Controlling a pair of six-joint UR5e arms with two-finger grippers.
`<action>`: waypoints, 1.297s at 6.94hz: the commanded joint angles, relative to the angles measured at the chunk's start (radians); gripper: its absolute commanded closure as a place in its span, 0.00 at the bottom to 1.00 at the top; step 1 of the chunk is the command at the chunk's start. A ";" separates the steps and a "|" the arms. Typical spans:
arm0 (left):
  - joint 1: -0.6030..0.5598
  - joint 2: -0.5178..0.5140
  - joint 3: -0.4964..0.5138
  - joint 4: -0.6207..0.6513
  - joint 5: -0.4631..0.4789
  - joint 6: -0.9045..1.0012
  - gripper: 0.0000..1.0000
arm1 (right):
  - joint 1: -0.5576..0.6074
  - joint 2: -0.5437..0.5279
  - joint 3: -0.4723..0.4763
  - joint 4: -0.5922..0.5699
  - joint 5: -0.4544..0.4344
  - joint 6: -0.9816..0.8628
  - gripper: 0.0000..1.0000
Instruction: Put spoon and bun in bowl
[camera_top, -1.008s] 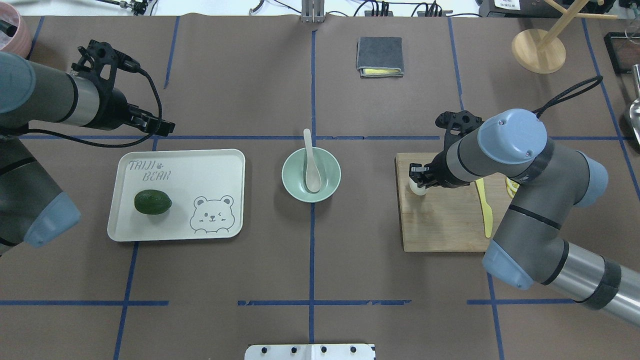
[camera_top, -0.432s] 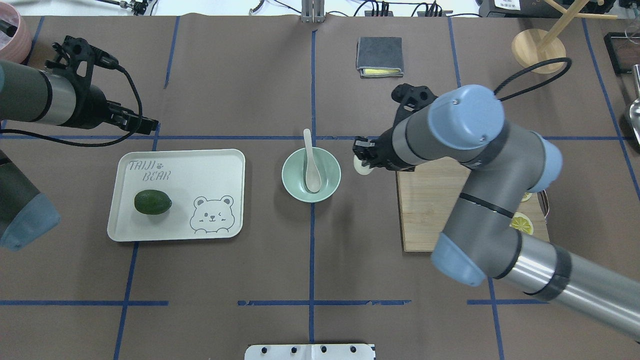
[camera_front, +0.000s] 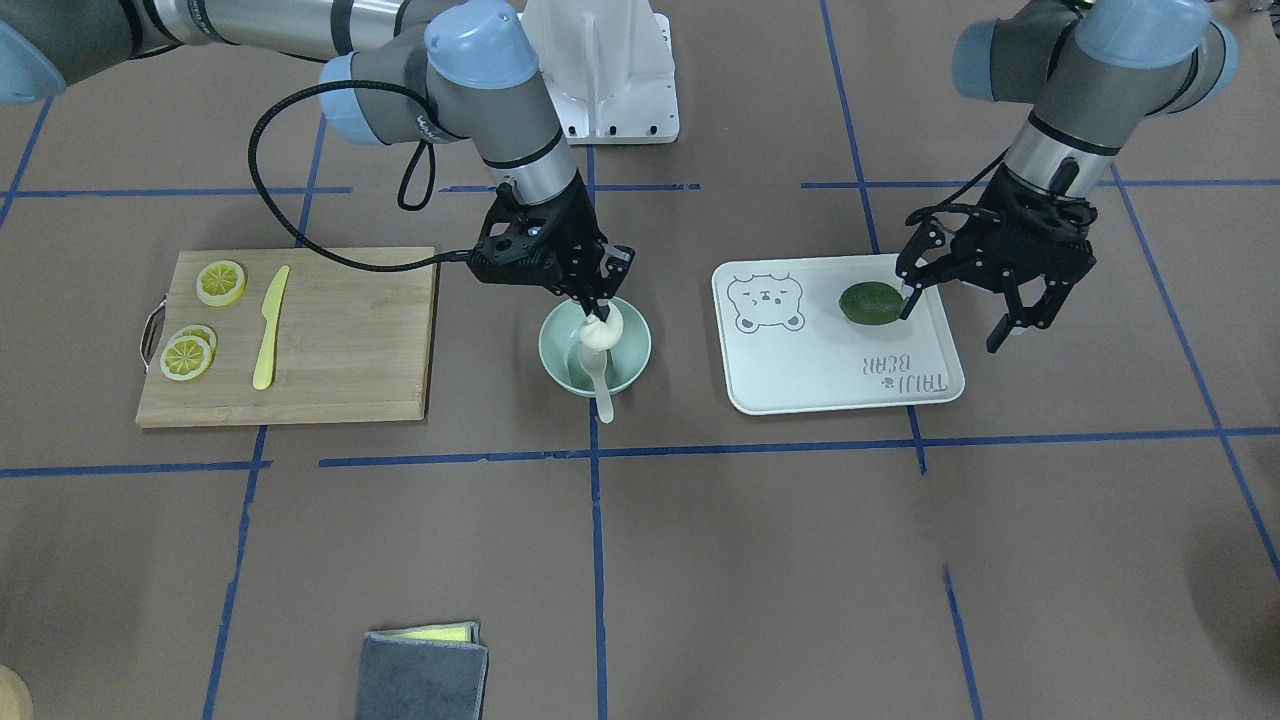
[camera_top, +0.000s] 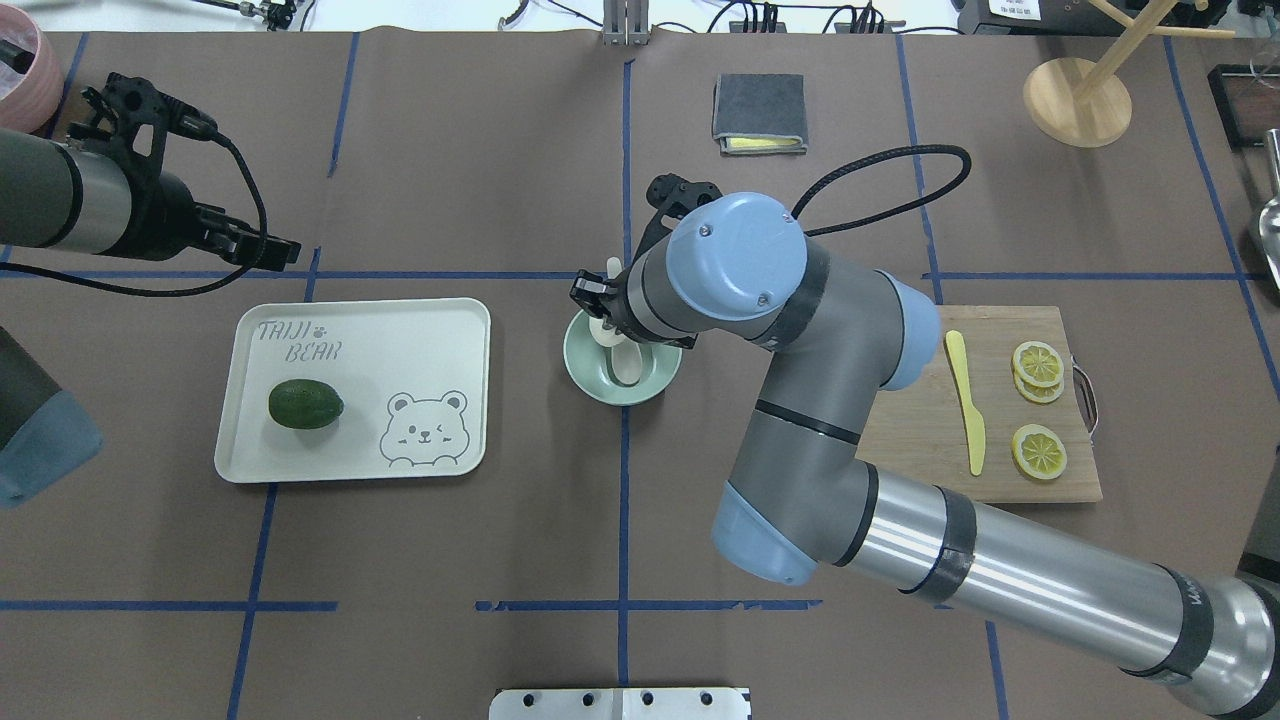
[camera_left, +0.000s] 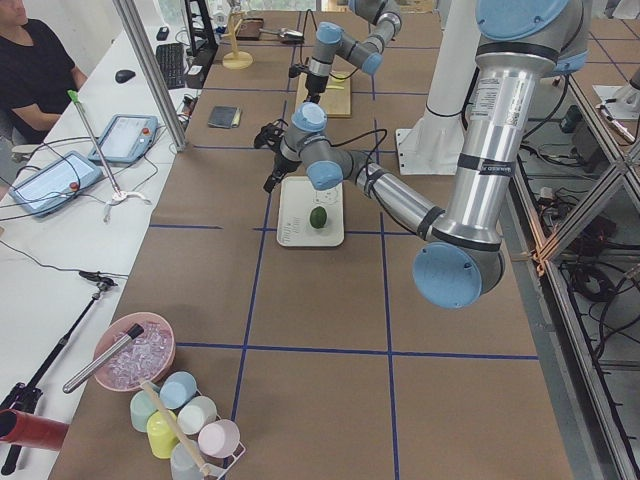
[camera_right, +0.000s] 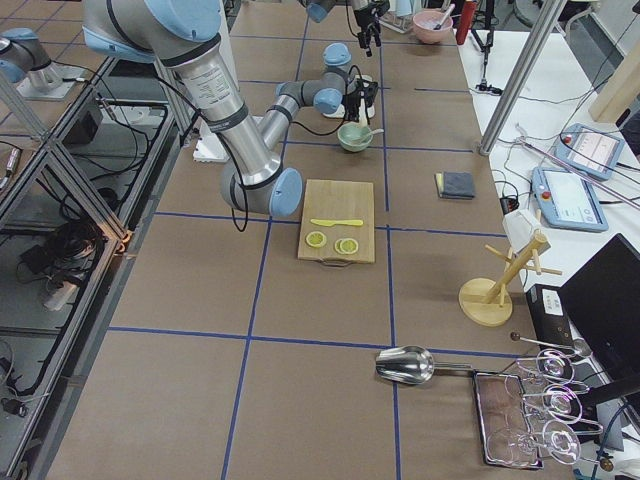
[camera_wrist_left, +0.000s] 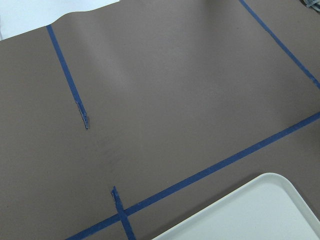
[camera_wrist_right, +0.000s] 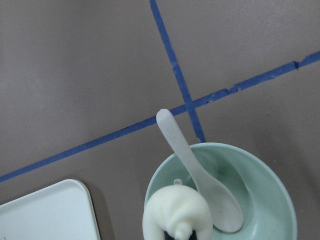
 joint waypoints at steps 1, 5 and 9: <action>0.000 0.001 0.000 0.000 0.002 0.000 0.01 | -0.009 0.003 -0.009 0.000 -0.003 0.011 1.00; 0.000 -0.001 0.000 0.000 0.004 -0.010 0.01 | -0.008 -0.011 -0.005 -0.011 0.000 0.029 0.00; -0.041 0.109 -0.002 -0.015 -0.010 0.112 0.01 | 0.204 -0.343 0.258 -0.012 0.245 -0.090 0.00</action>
